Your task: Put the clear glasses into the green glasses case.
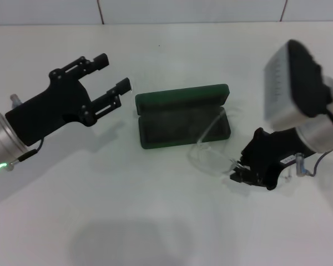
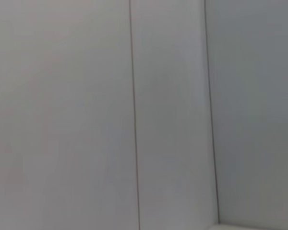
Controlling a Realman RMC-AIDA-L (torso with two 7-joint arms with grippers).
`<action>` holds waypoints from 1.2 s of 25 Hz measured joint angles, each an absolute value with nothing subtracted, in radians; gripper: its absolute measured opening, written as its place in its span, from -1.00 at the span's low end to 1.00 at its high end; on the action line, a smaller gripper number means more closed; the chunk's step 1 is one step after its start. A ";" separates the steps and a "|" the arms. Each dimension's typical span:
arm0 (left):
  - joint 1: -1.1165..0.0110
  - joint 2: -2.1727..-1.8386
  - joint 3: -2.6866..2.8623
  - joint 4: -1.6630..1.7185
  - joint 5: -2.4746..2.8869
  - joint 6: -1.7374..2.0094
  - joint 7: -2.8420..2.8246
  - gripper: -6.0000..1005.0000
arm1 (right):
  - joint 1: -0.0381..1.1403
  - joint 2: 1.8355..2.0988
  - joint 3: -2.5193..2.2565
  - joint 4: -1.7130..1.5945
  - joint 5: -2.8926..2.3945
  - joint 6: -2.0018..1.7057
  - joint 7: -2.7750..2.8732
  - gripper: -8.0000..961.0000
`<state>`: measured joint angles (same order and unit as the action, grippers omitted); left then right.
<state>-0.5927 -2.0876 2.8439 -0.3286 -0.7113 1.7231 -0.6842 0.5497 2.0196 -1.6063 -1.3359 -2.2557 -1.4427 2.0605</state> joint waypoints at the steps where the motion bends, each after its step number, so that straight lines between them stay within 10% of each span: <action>1: -0.586 -2.088 2.844 -0.324 -0.722 1.733 -0.685 0.33 | 0.531 2.020 -1.586 -1.345 -2.226 -1.447 2.022 -0.72; 30: -0.708 -2.080 2.844 -0.279 -0.449 1.919 -0.814 0.33 | 0.345 2.027 -1.536 -0.961 -1.539 -1.373 0.712 -0.71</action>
<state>-0.7081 -2.0803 2.8438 -0.2790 -0.4495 1.9194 -0.8144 0.3447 2.0266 -1.5363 -0.9609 -1.5393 -1.3732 0.7123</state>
